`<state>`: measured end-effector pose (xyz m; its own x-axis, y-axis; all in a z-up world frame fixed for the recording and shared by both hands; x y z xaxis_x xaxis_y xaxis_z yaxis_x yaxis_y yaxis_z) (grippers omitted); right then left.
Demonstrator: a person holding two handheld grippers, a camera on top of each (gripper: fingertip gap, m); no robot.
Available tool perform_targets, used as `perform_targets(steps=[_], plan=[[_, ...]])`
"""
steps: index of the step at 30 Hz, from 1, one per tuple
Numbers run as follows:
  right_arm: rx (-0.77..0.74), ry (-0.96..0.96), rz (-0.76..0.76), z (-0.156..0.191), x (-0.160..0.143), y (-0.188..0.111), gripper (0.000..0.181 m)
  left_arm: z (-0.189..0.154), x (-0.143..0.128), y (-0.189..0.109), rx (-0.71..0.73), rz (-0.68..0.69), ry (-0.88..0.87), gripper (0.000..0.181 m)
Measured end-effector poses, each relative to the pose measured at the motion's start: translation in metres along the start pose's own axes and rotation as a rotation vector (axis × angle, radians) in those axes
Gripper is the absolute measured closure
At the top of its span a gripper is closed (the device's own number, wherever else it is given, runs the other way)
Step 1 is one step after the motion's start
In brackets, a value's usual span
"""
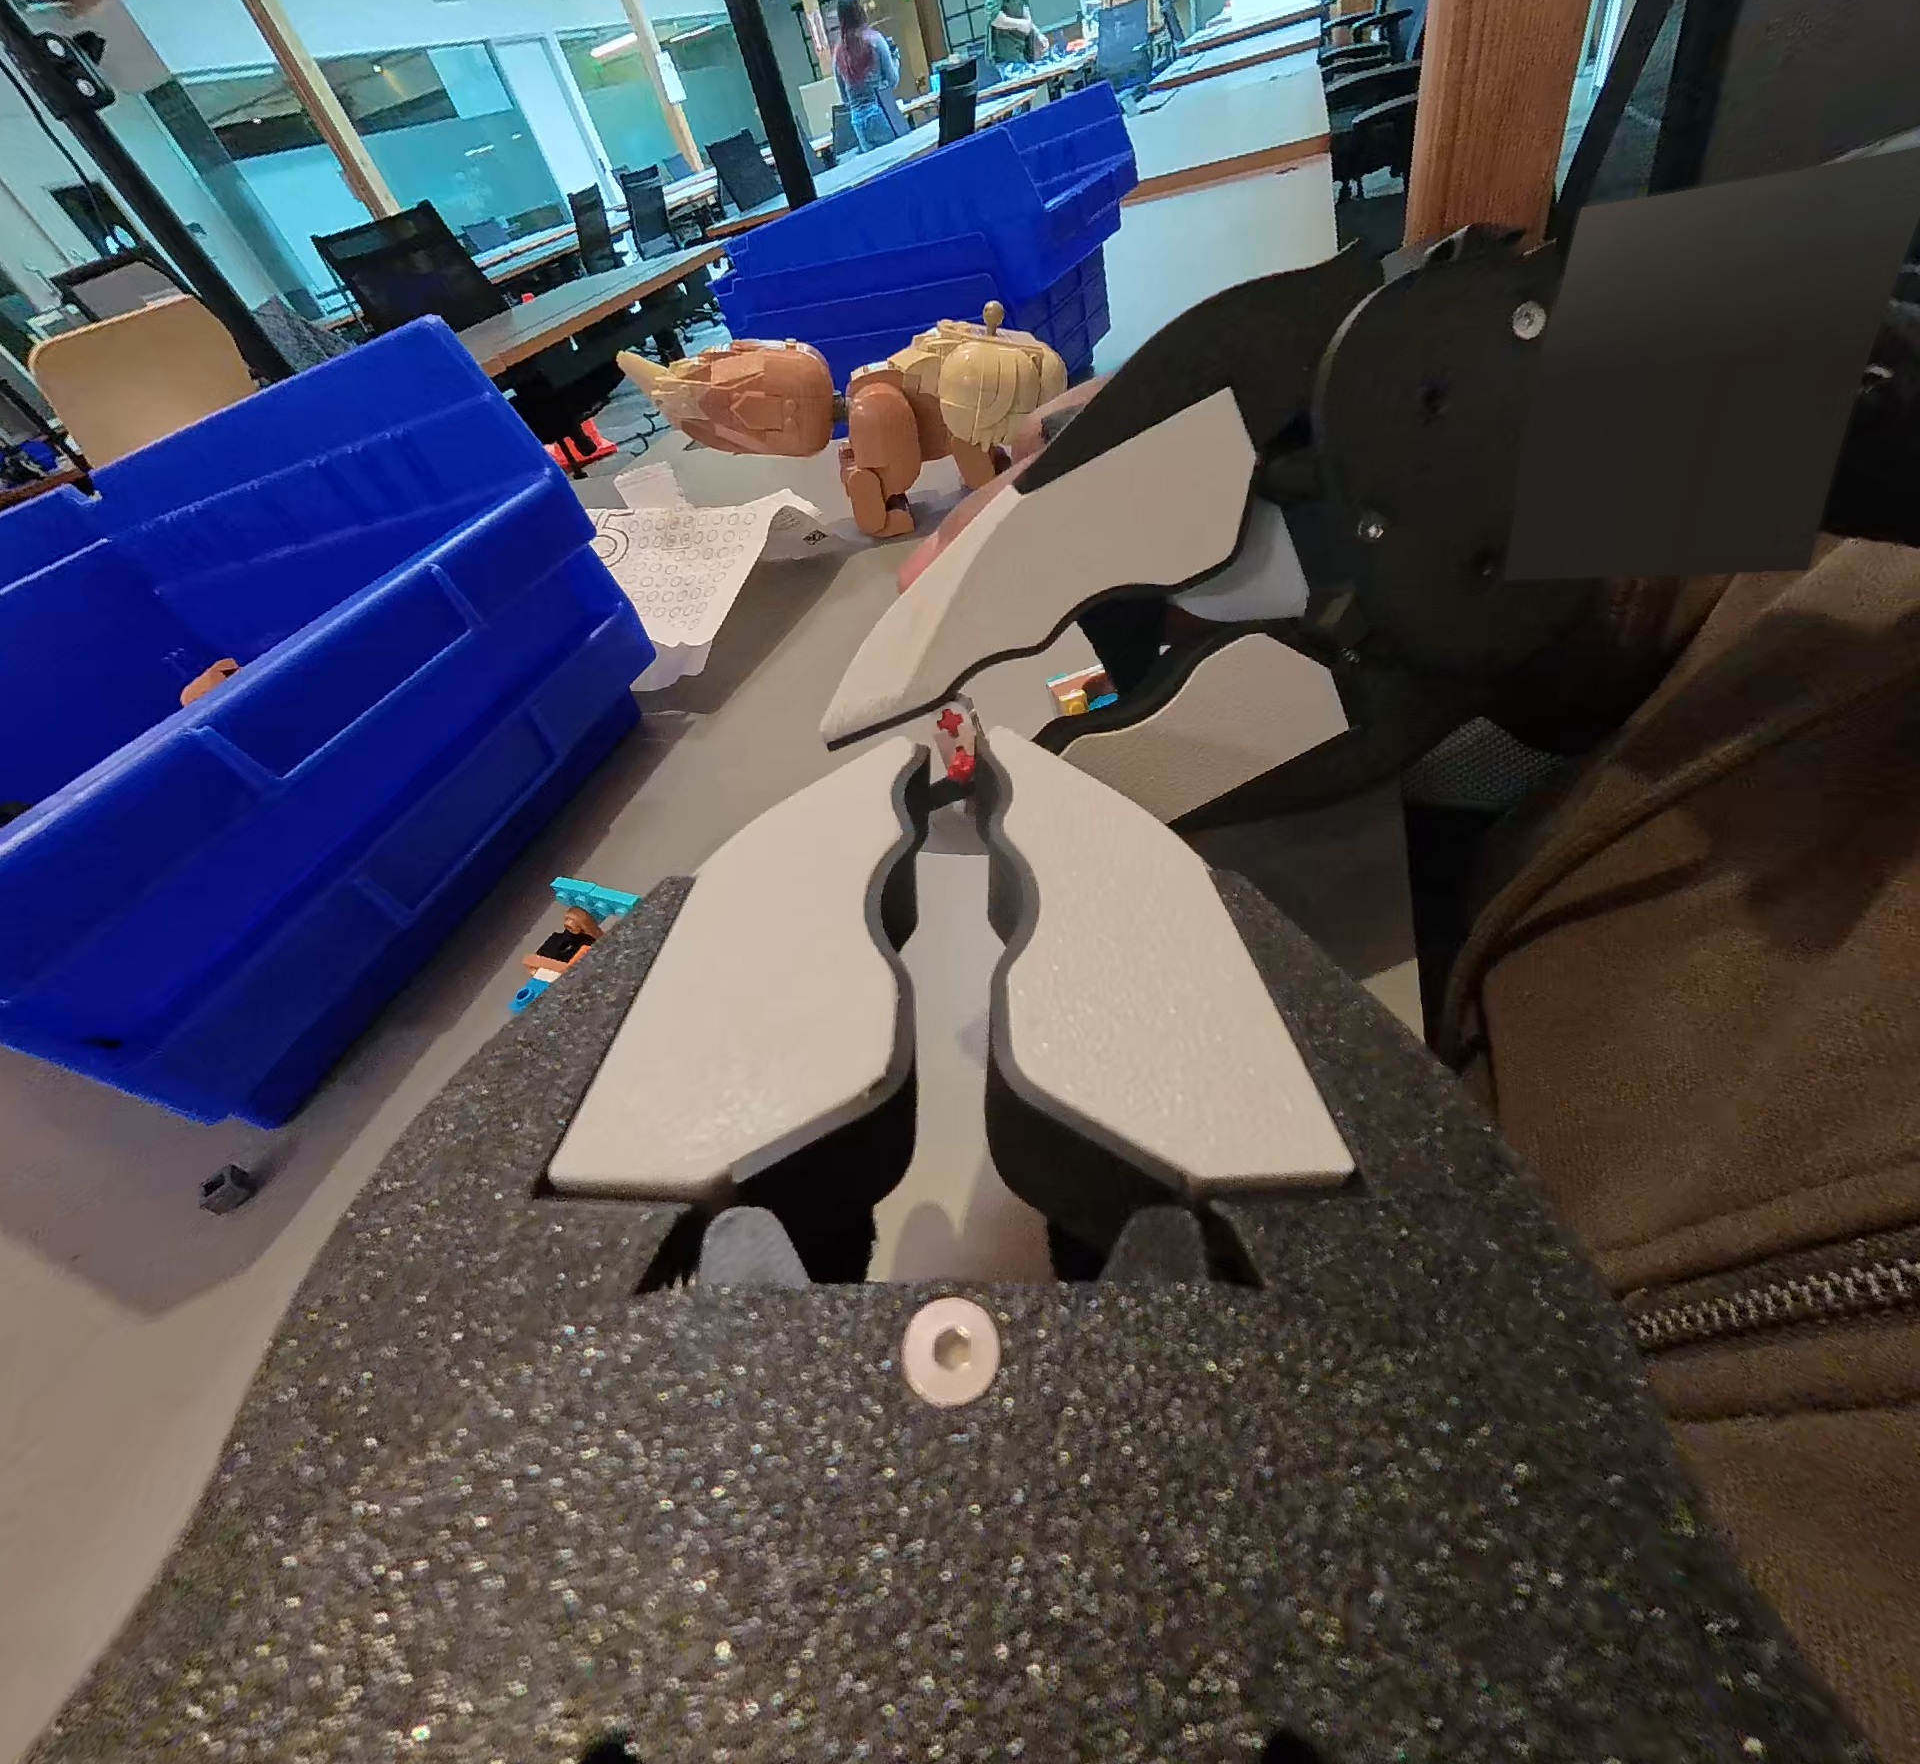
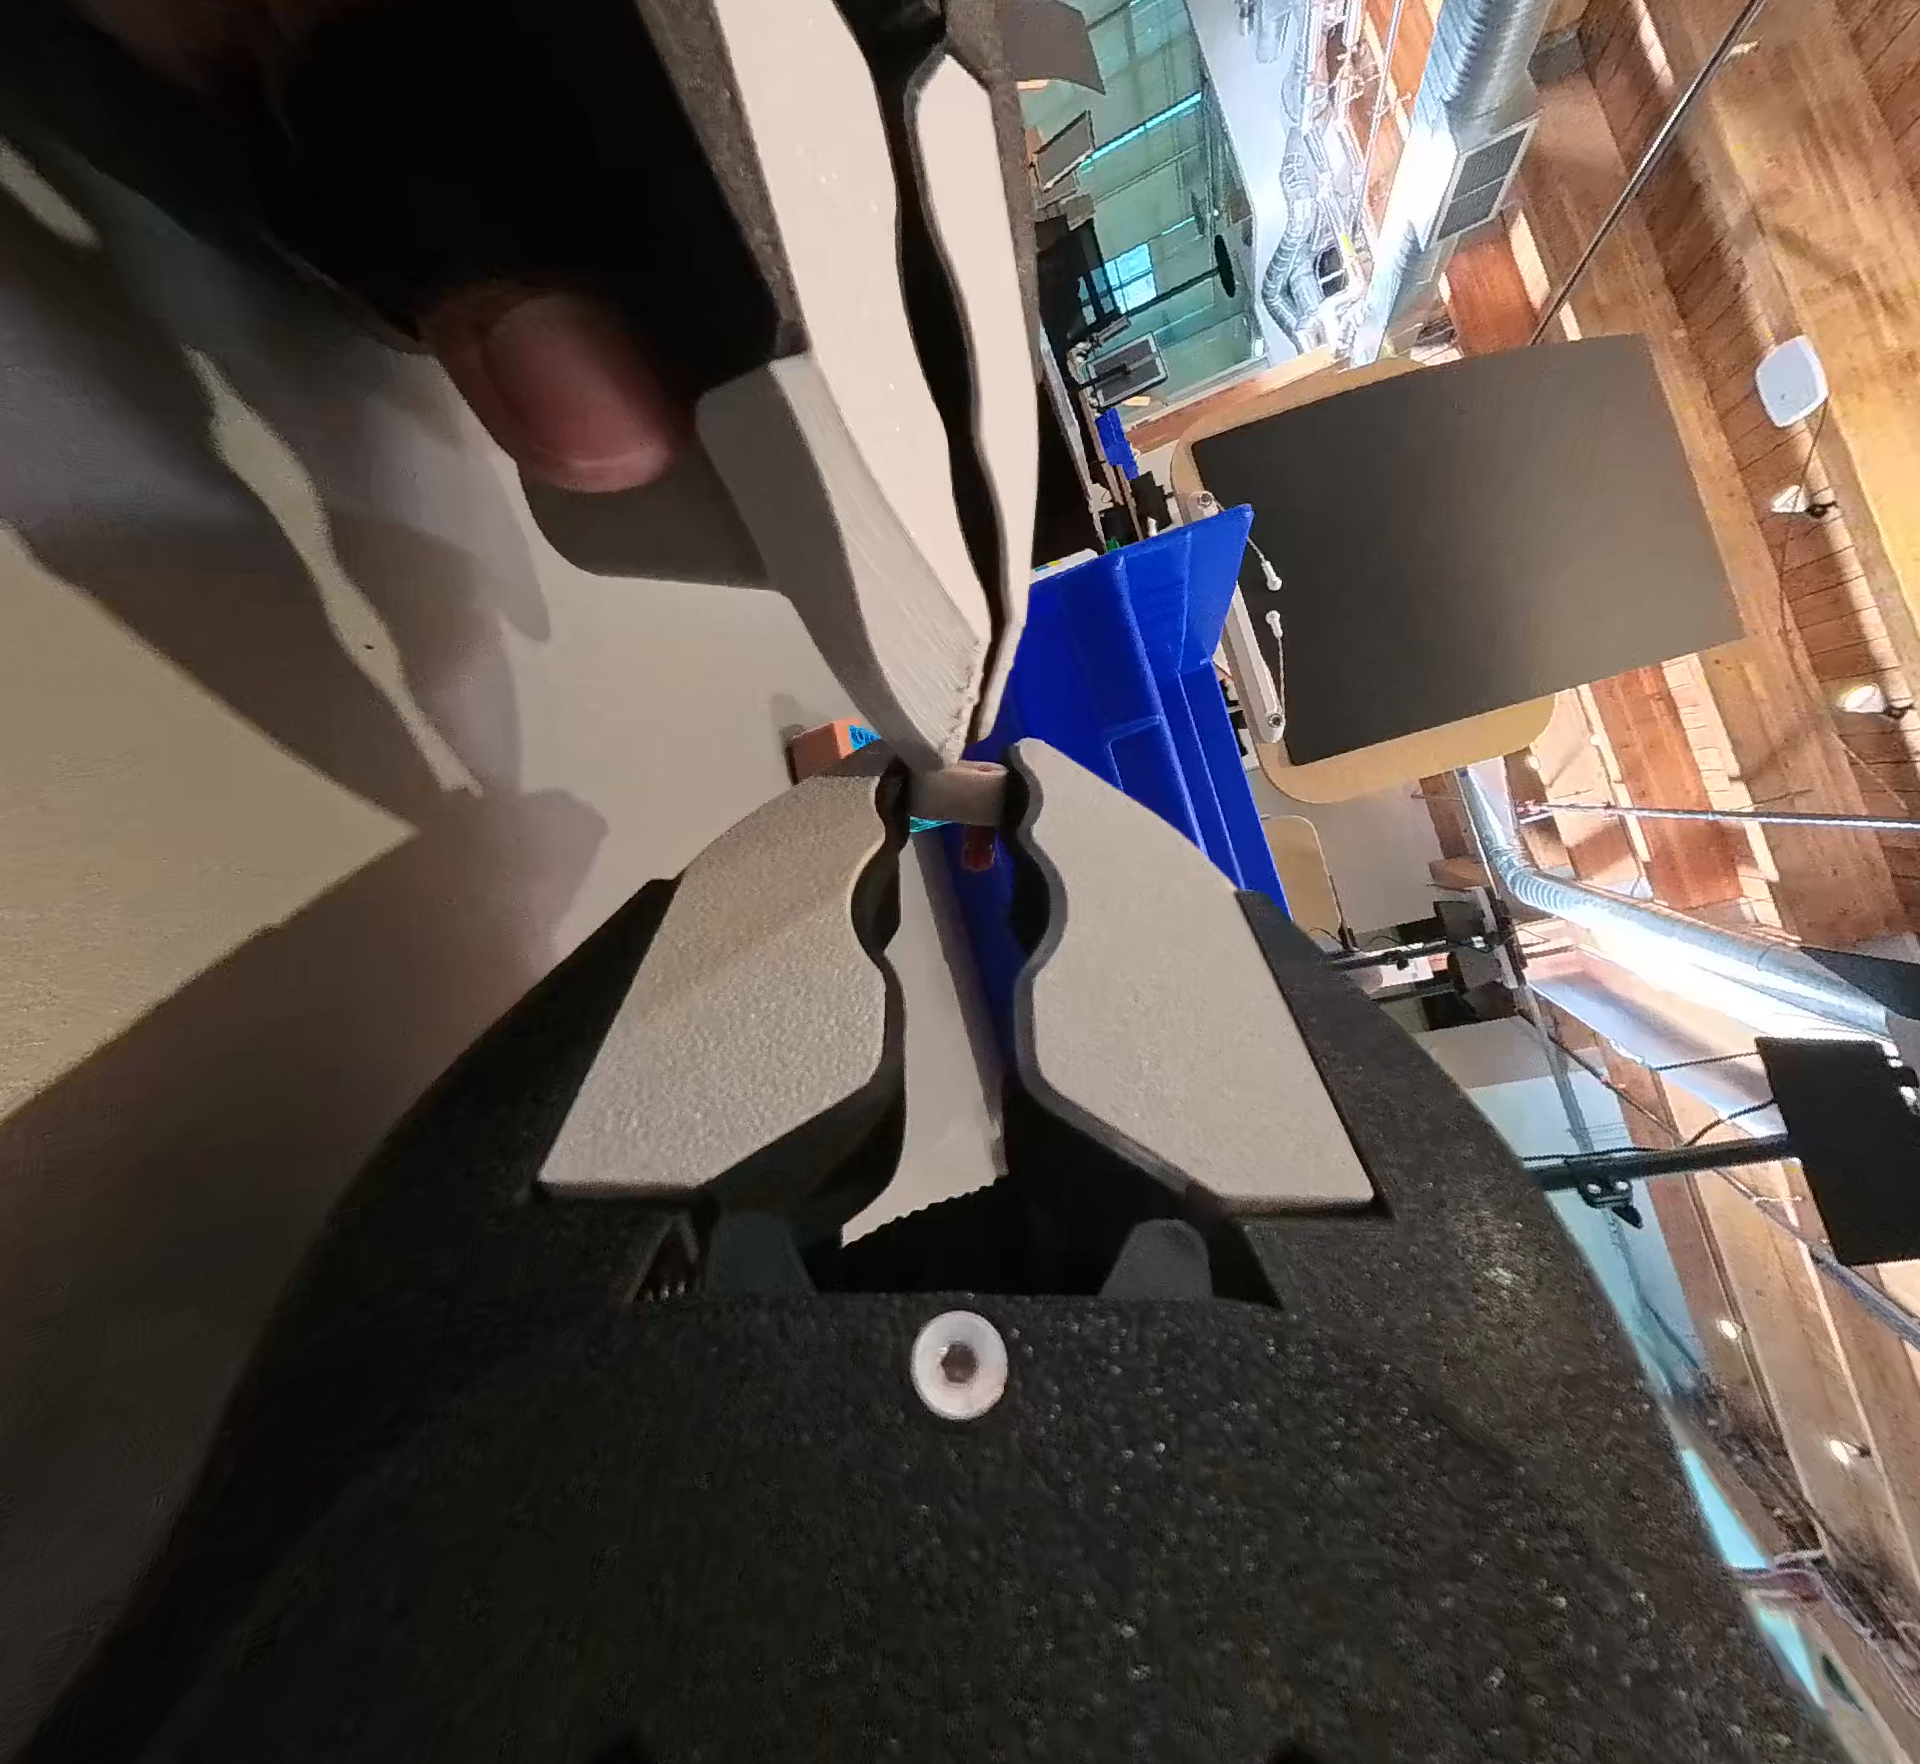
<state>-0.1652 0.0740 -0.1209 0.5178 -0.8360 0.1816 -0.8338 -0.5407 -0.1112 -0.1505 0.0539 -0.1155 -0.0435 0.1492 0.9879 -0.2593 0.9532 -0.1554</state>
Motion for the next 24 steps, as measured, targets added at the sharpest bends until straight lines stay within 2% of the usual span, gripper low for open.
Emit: perform_targets(steps=[15,21,24], plan=[[-0.031,-0.069,-0.042,0.0003,0.0078,-0.0035,0.164,-0.0072,-0.0037,-0.0011,-0.057,0.029,0.006,0.177],[-0.035,-0.072,-0.047,-0.0006,0.0098,-0.0039,0.165,-0.0081,-0.0024,-0.0030,-0.013,0.030,0.066,0.178],[-0.016,-0.063,-0.050,0.0005,0.0099,-0.0041,0.165,-0.0080,-0.0032,-0.0036,-0.027,0.038,0.028,0.178]])
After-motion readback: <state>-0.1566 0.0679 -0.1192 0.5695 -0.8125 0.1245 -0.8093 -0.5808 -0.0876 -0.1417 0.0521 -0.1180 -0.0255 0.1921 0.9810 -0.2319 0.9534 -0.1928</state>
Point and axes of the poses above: each gripper's, where its closed fingertips meet, y out along the fingers, x out of its top, z = x × y across the jaws, the point moved 2 cm from there along -y, back along the fingers, and after that the axes turned 14 degrees about -y, right-handed, at the moved point
